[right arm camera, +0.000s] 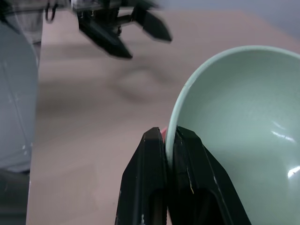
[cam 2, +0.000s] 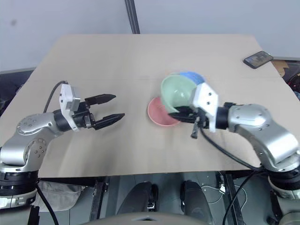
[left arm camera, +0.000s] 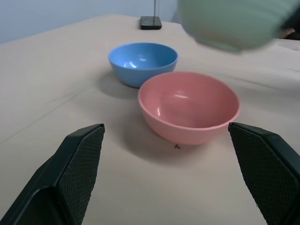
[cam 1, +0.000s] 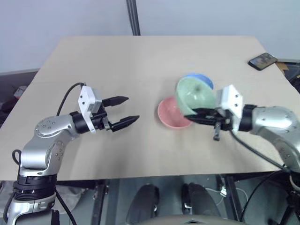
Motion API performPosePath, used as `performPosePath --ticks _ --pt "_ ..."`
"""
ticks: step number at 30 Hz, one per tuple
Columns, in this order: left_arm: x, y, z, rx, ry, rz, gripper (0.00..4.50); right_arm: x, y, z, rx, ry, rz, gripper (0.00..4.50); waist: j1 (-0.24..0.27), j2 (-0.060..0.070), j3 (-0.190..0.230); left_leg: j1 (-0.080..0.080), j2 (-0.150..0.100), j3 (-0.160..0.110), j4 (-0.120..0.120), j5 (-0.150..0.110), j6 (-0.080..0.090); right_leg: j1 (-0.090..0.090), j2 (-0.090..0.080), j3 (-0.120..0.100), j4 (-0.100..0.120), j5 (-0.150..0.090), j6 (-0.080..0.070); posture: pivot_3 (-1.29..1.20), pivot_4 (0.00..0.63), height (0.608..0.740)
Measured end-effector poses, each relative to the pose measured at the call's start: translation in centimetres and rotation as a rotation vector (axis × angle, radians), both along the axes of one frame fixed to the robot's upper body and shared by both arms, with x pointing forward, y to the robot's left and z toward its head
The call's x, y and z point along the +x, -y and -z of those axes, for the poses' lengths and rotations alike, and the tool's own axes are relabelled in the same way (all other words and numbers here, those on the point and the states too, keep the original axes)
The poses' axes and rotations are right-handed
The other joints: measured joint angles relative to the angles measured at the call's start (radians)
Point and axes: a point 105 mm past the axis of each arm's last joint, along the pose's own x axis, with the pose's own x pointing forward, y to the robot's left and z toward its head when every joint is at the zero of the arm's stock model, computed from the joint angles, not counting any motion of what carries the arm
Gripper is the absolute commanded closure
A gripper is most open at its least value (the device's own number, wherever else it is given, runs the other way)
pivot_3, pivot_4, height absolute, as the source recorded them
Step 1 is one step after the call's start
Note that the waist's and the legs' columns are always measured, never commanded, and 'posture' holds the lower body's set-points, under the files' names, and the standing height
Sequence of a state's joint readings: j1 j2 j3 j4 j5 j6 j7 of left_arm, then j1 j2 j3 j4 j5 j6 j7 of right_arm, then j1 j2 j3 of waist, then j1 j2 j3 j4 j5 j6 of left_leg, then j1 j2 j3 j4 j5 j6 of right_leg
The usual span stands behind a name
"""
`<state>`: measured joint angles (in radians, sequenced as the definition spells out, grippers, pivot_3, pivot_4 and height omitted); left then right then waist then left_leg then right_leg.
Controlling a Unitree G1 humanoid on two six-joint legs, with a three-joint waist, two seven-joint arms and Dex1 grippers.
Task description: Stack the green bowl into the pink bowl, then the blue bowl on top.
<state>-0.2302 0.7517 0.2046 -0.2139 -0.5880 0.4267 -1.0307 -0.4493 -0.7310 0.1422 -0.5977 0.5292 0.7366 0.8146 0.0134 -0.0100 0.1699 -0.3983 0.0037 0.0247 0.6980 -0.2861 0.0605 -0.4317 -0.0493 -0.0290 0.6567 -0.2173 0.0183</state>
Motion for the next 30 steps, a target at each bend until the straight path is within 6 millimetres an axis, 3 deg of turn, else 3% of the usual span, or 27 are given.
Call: performPosePath --ticks 3,4,8,11,12,16,18,20,21,23,24,30 --pt "0.1 -0.1 0.1 -0.001 -0.004 -0.002 0.00 0.7 -0.6 2.0 -0.036 -0.043 0.021 4.47 0.001 0.000 0.000 0.000 0.000 -0.001 0.000 0.000 0.000 0.000 0.000 -0.001 0.000 0.000 0.000 0.00 0.150 0.740" --pt "0.0 0.0 0.1 -0.003 -0.006 0.005 0.00 1.2 -0.8 2.5 -0.035 -0.052 0.043 3.69 0.000 0.000 0.000 -0.001 0.000 0.000 0.000 0.000 0.000 0.000 0.000 -0.001 0.000 0.000 0.000 0.00 0.150 0.740" --pt "-1.3 0.2 0.4 0.003 -0.022 0.091 0.00 2.2 -1.0 3.5 -0.059 -0.051 0.071 1.94 -0.002 0.000 0.000 -0.001 0.000 0.000 0.000 0.000 -0.001 -0.001 0.000 -0.001 0.000 0.000 0.000 0.00 0.150 0.740" --pt "-2.2 0.3 0.4 0.017 -0.028 0.161 0.00 2.4 -1.4 2.9 -0.041 -0.030 0.062 0.36 -0.001 0.000 0.001 -0.001 0.000 -0.001 0.000 0.000 -0.001 -0.001 0.000 -0.001 0.000 0.000 -0.001 0.00 0.150 0.740" --pt "-2.3 0.3 0.4 0.016 -0.027 0.169 0.00 2.3 -1.5 2.6 -0.030 -0.025 0.059 0.04 0.001 0.000 0.001 -0.001 0.000 -0.001 0.000 0.000 -0.001 -0.001 0.000 -0.002 0.000 0.000 -0.001 0.00 0.150 0.740" --pt "-2.8 0.4 -0.3 -0.036 -0.019 0.200 0.00 2.2 -1.8 -1.6 0.169 0.015 0.061 0.04 -0.001 0.000 0.001 -0.001 0.000 -0.001 0.000 0.000 0.000 0.000 -0.001 -0.001 0.000 0.000 -0.001 0.00 0.150 0.740" --pt "-3.2 0.9 -0.5 -0.060 -0.016 0.223 0.00 3.4 -0.5 -5.0 0.241 0.092 0.121 0.04 -0.001 0.000 0.001 -0.001 -0.001 -0.001 0.000 0.000 0.000 0.000 -0.002 -0.002 0.000 0.000 -0.001 0.00 0.150 0.740" --pt "-3.3 0.9 -0.5 -0.067 -0.015 0.227 0.00 4.5 0.7 -6.4 0.255 0.130 0.182 0.04 0.001 0.000 0.001 0.000 -0.001 -0.002 0.000 0.000 -0.001 0.000 -0.002 -0.002 0.000 0.000 -0.002 0.00 0.150 0.740" --pt "-3.3 0.9 -0.5 -0.069 -0.014 0.226 0.00 5.3 1.2 -6.4 0.239 0.133 0.220 0.04 0.001 0.000 0.001 0.000 -0.001 -0.002 0.000 0.000 -0.001 0.000 -0.002 -0.002 0.000 0.000 -0.002 0.00 0.150 0.740" --pt "-3.2 1.1 -0.6 -0.083 -0.013 0.223 0.00 9.4 4.6 -5.2 0.187 0.087 0.458 0.04 0.001 0.000 0.001 -0.001 -0.001 -0.001 0.000 0.000 -0.001 0.000 -0.002 -0.002 0.000 0.000 -0.005 0.00 0.150 0.740" --pt "-3.2 1.0 -0.5 -0.088 -0.013 0.217 0.00 11.9 6.5 -2.5 0.199 -0.055 0.623 0.04 -0.004 0.000 0.001 -0.002 -0.001 -0.001 -0.001 0.000 -0.001 -0.001 -0.002 -0.002 0.000 0.001 -0.004 0.00 0.150 0.740" --pt "-3.5 1.1 -0.1 -0.085 -0.021 0.200 0.00 15.4 7.9 1.2 0.301 -0.324 0.829 0.04 -0.020 0.000 0.001 -0.002 -0.001 0.001 -0.006 0.000 -0.001 -0.004 -0.002 0.000 0.000 0.003 -0.001 0.00 0.150 0.740"
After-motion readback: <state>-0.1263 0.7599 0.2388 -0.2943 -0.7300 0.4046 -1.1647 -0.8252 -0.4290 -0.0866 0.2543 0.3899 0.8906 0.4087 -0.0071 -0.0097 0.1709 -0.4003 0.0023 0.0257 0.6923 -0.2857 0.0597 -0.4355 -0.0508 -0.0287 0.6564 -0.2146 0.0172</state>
